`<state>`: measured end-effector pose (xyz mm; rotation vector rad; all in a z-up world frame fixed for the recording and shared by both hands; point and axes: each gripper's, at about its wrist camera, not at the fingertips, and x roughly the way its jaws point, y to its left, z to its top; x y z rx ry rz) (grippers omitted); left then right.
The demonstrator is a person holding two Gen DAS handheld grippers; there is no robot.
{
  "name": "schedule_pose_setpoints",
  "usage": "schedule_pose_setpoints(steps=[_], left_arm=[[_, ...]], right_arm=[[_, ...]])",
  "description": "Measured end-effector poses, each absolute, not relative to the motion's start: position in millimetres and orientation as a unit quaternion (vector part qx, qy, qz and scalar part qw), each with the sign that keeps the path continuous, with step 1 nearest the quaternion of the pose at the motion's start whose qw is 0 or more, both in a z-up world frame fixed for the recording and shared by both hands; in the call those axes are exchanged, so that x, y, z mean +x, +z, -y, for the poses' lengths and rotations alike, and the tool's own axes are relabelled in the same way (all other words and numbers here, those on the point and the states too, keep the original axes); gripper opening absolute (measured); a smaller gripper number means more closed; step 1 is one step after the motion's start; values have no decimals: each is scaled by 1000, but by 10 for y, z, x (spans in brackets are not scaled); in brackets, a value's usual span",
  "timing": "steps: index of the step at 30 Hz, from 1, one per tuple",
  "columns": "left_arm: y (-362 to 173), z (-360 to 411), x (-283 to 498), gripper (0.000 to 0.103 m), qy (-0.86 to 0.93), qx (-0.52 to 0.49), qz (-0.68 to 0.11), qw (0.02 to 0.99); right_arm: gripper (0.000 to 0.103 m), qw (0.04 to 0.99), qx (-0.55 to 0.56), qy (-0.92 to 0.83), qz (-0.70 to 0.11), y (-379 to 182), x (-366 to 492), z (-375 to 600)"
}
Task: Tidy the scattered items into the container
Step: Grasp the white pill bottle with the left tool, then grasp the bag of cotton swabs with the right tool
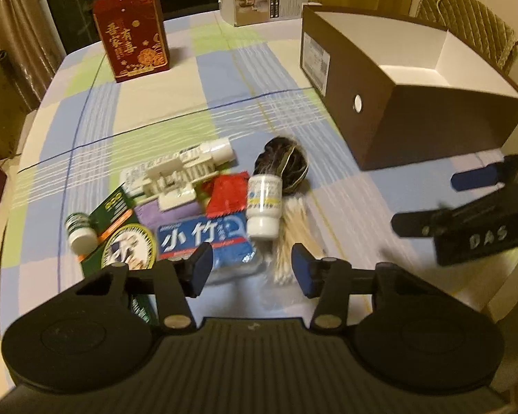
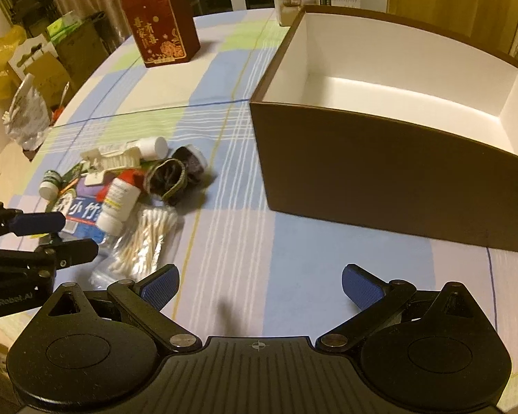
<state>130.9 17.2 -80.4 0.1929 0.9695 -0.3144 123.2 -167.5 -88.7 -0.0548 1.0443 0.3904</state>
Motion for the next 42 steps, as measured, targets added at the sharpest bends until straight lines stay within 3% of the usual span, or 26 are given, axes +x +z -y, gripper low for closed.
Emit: schedule_pose_setpoints(steps=[14,19,34,36,42], left_arm=[[-916,59,1631,45,-151,109,-461,868],[-984,51,1692,22,-152,105,-473,861],[-852,-338,1637,22,-120,63,-477,868],[-874,-388,1628,22,-114,62,-483,866],[-913,-518,1628,22,-102,47,-494,862]], right_arm=[[103,838,15,175,-516,-961,1421,1788],[103,836,21,177,-518,-964,1428,1770],[103,829,-1,248,-500,-1022,1318,1265],[80,824,-3,262,-503,-1056,1328,1177],[80,812,6,276,-513,-1159,1359,951]])
